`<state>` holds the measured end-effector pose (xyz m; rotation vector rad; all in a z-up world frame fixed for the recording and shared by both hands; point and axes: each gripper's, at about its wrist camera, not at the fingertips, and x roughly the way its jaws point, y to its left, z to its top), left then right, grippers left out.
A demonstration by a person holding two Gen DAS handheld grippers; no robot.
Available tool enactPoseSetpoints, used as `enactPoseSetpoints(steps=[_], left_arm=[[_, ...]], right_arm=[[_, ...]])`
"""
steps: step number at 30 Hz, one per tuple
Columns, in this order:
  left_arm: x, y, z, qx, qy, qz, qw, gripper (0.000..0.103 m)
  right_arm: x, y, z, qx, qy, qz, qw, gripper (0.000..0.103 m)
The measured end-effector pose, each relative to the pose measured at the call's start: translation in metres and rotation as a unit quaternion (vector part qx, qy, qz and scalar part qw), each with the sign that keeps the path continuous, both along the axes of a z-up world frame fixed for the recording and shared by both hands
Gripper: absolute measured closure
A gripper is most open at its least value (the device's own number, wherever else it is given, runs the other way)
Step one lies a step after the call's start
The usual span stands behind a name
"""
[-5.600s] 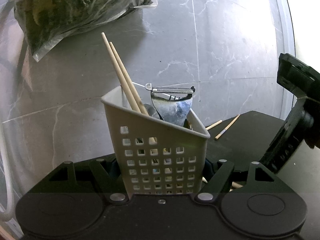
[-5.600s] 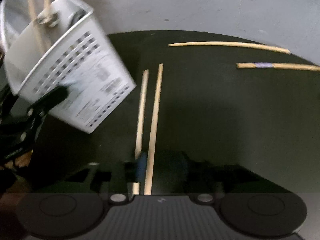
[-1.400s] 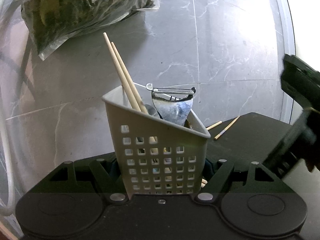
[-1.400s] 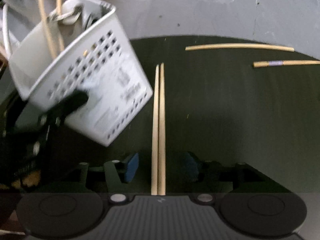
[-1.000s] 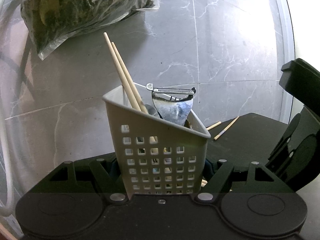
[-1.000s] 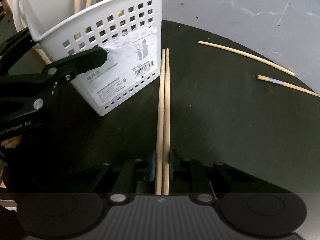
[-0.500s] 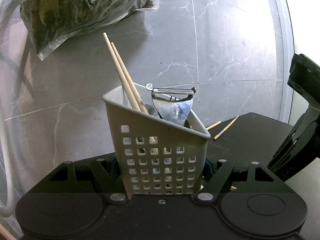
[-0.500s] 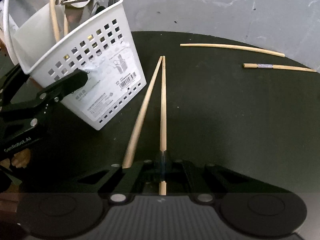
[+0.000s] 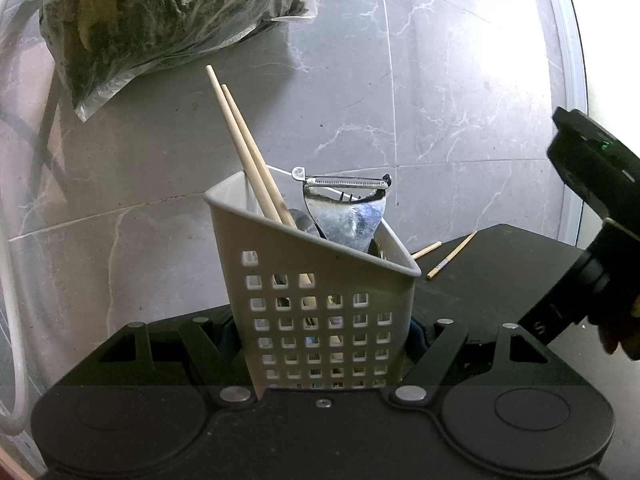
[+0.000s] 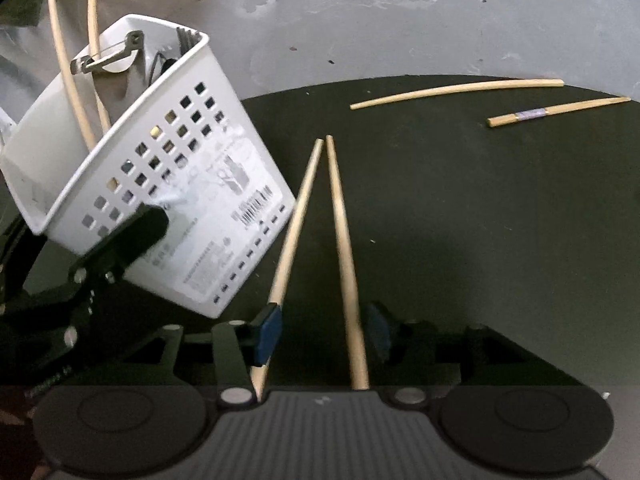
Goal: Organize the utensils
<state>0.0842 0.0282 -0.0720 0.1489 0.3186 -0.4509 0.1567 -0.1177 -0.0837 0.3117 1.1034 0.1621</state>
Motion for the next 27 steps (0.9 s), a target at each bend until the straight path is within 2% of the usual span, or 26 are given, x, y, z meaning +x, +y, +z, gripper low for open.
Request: enactPoseSetpoints(steps=[7,11,16,18,20,24,25,26,27], left_arm=[[0.000,0.000,0.000,0.001,-0.001,-0.001,1.0000,0.026],[0.000,0.000,0.000,0.001,0.000,-0.001,1.0000,0.026],[0.000,0.000,0.000,-0.001,0.000,0.001,1.0000,0.026],[0.000,0.000,0.000,-0.001,0.000,0.001,1.0000,0.026],[0.000,0.000,0.000,0.000,0.000,0.001,1.0000,0.026],[0.000,0.000,0.000,-0.001,0.000,0.001,1.0000,0.026],[0.000,0.000,0.000,0.000,0.000,0.002,1.0000,0.026],[0.000,0.000,0.000,-0.001,0.000,0.002,1.0000,0.026],[0.000,0.000,0.000,-0.001,0.000,0.002,1.0000,0.026]], right_arm=[[0.003,0.019,0.001,-0.033,-0.010,0.019,0.999,0.043],[0.007,0.028,0.001,-0.070,-0.020,0.032,0.997,0.045],[0.006,0.029,0.001,-0.082,-0.021,0.042,0.996,0.047],[0.005,0.030,0.001,-0.092,-0.024,0.047,0.994,0.051],[0.001,0.035,0.002,-0.123,-0.032,0.057,0.990,0.067],[-0.004,0.031,0.004,-0.127,-0.036,0.071,0.989,0.070],[-0.005,0.031,0.004,-0.129,-0.036,0.074,0.988,0.074],[-0.005,0.030,0.005,-0.134,-0.035,0.076,0.987,0.089],[-0.005,0.028,0.005,-0.134,-0.031,0.078,0.987,0.089]])
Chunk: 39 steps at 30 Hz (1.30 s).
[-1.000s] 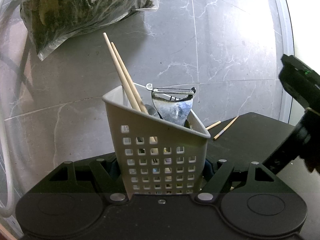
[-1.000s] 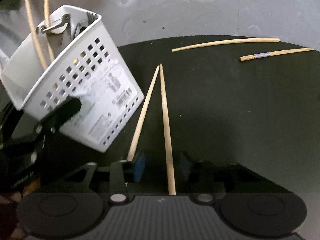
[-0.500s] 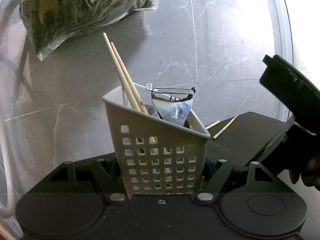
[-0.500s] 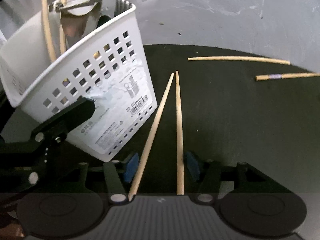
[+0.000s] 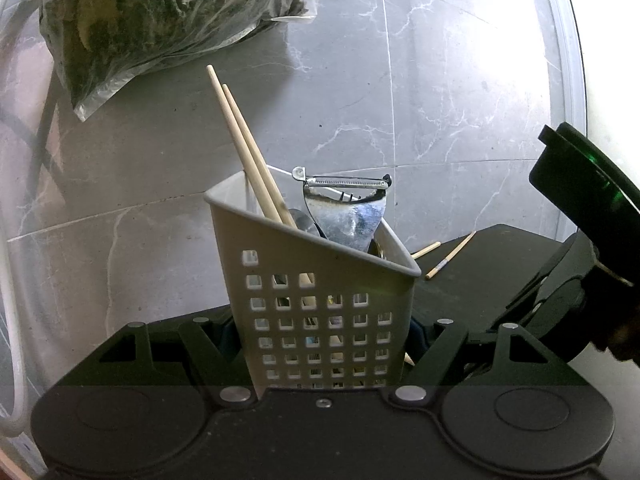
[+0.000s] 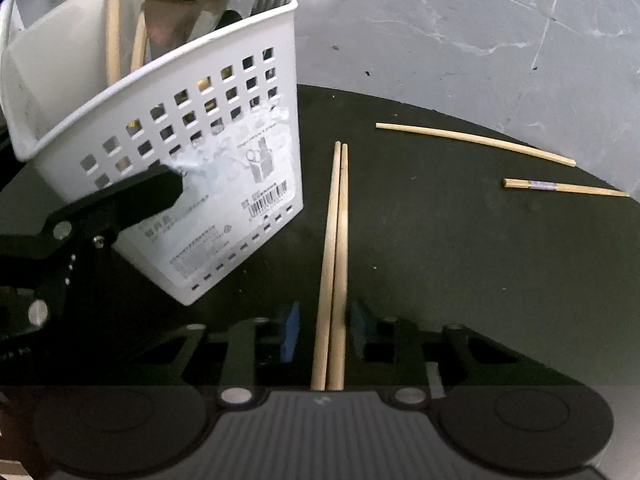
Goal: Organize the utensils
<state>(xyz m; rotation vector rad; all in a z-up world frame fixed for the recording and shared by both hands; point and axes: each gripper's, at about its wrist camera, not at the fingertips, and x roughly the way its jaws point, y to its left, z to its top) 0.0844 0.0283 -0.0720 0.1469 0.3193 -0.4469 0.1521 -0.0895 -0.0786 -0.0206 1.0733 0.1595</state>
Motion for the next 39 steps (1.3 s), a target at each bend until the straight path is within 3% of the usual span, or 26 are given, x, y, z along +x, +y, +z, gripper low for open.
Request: enactPoseSetpoints(steps=[6,17,30,39], left_arm=[[0.000,-0.001,0.000,-0.002,0.000,0.002,1.0000,0.026],[0.000,0.000,0.000,-0.002,-0.001,0.001,1.0000,0.026],[0.000,-0.001,0.000,-0.001,0.000,0.000,1.0000,0.026],[0.000,-0.001,0.000,-0.001,0.000,0.000,1.0000,0.026]], right_arm=[[0.010,0.000,0.001,-0.005,0.019,0.020,1.000,0.090],[-0.003,-0.029,-0.004,0.033,0.013,-0.022,0.999,0.090],[-0.005,-0.034,-0.005,0.052,0.011,-0.037,0.998,0.090],[-0.011,-0.048,0.001,0.091,-0.007,-0.068,0.993,0.090]])
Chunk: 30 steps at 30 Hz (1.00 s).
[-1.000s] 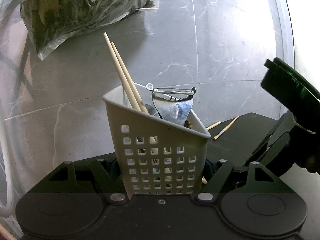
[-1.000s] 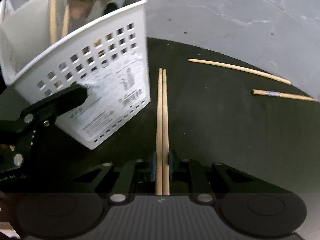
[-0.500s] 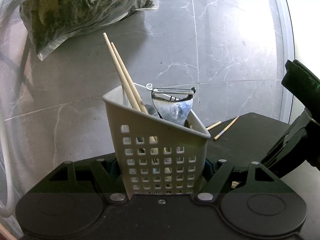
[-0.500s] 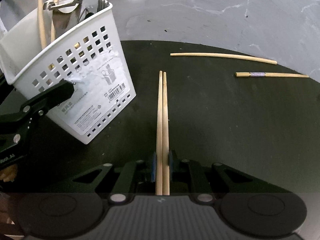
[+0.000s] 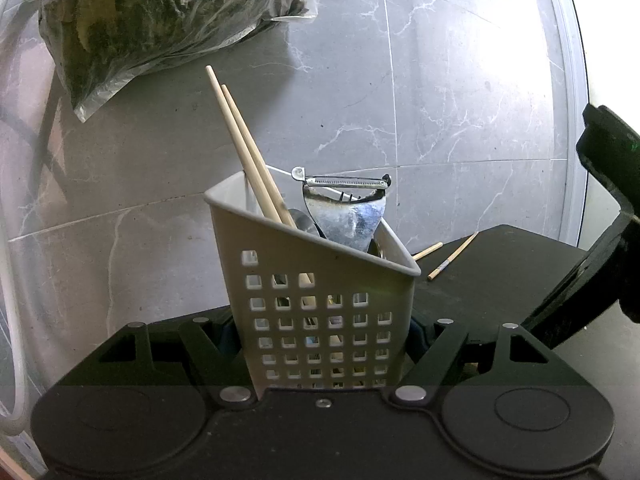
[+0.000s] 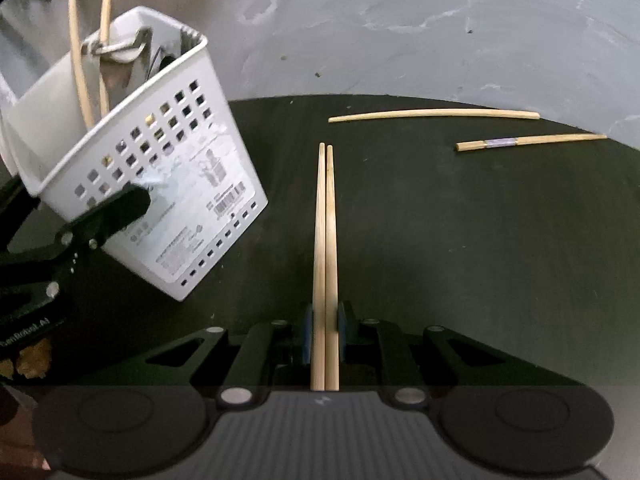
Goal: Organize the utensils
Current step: 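Lift the chopsticks with the right gripper and drop them into the caddy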
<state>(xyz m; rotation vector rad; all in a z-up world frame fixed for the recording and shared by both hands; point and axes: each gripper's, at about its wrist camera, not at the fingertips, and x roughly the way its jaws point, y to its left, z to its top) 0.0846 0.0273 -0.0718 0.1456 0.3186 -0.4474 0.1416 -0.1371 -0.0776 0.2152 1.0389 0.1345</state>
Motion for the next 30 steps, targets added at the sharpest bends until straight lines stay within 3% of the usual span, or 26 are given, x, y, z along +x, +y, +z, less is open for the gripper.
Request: enactPoseSetpoints(steps=[7,13,20,22,26,30], left_arm=[[0.000,0.000,0.000,0.000,0.000,0.000,1.0000,0.026],[0.000,0.000,0.000,0.002,-0.003,-0.003,1.0000,0.026],[0.000,0.005,-0.002,0.005,-0.007,-0.020,0.9998,0.026],[0.000,0.006,-0.002,0.006,-0.007,-0.023,0.9997,0.026],[-0.001,0.008,-0.003,0.007,-0.008,-0.029,0.9995,0.026],[-0.001,0.010,-0.003,0.007,-0.009,-0.029,0.9995,0.026]], right_arm=[[-0.017,-0.029,0.024,0.092,-0.083,-0.079,0.989,0.089],[-0.037,-0.043,0.074,0.148,-0.227,-0.112,0.956,0.089],[-0.048,-0.034,0.110,0.211,-0.378,-0.094,0.896,0.089],[-0.045,-0.026,0.114,0.211,-0.408,-0.080,0.885,0.089],[-0.033,-0.004,0.110,0.212,-0.443,-0.045,0.870,0.089],[-0.021,0.018,0.096,0.201,-0.451,-0.010,0.870,0.089]])
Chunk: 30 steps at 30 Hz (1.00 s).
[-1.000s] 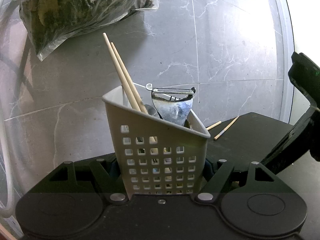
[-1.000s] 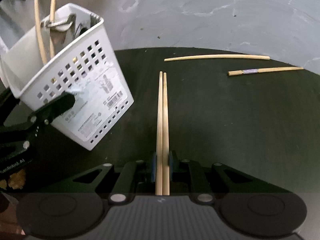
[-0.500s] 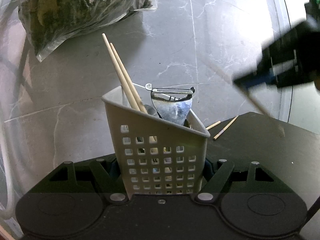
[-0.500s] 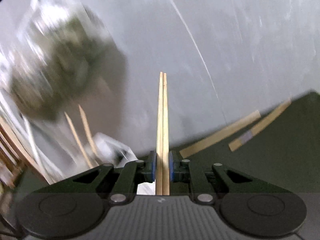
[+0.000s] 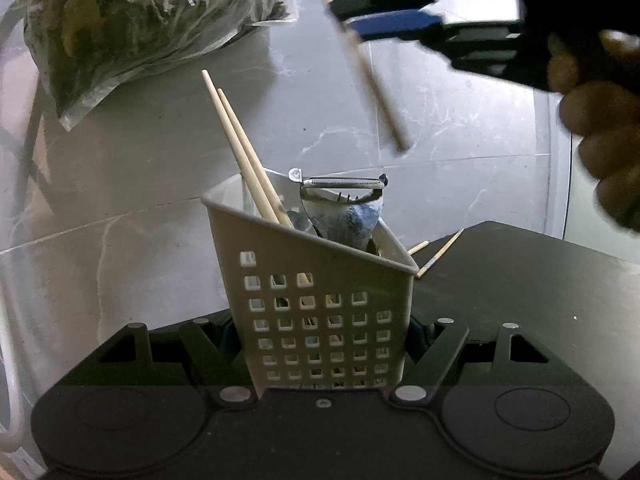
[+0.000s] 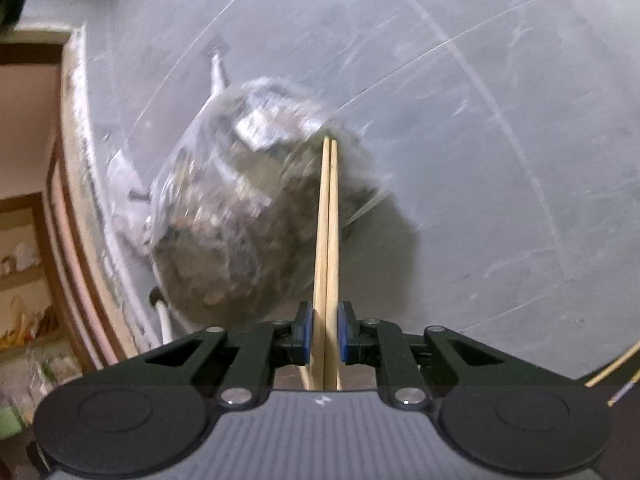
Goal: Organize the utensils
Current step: 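Lift the chopsticks with the right gripper and drop them into the caddy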
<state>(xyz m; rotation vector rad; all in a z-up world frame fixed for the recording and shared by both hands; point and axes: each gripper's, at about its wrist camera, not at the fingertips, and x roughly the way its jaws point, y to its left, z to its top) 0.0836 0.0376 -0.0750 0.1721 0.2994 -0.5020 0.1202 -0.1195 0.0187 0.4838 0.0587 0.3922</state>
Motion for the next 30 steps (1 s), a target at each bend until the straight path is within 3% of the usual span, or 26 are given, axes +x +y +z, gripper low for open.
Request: enactPoseSetpoints(steps=[8,14,15,17,21,23,24,27,30], left_arm=[[0.000,0.001,-0.002,-0.002,-0.001,0.002,1.0000,0.026],[0.000,-0.001,-0.002,-0.001,-0.001,0.002,1.0000,0.026],[0.000,-0.001,-0.002,-0.001,-0.001,0.003,1.0000,0.026],[0.000,-0.001,-0.002,-0.002,0.000,0.005,1.0000,0.026],[0.000,-0.002,-0.001,-0.004,0.002,0.006,1.0000,0.026],[0.001,-0.002,0.000,-0.005,0.004,0.008,1.0000,0.026],[0.001,-0.002,0.000,-0.005,0.005,0.009,0.9999,0.026],[0.000,-0.004,0.002,-0.005,0.007,0.012,0.9999,0.026],[0.001,-0.006,0.003,-0.002,0.008,0.013,0.9999,0.026]], right_arm=[[-0.007,0.030,-0.028,-0.088,0.006,0.014,0.996,0.089],[-0.009,0.036,-0.036,-0.127,0.028,0.032,0.991,0.086],[-0.009,0.036,-0.037,-0.133,0.038,0.037,0.990,0.083],[-0.013,0.032,-0.036,-0.133,0.042,0.046,0.989,0.046],[-0.021,0.012,-0.023,-0.124,0.046,0.026,0.991,0.039],[-0.015,-0.010,-0.019,-0.107,0.064,-0.011,0.992,0.021],[-0.012,-0.024,-0.017,-0.108,0.086,-0.043,0.989,0.017],[0.019,-0.063,-0.025,-0.125,0.174,-0.101,0.972,0.011],[0.065,-0.098,-0.050,-0.143,0.270,-0.122,0.944,0.010]])
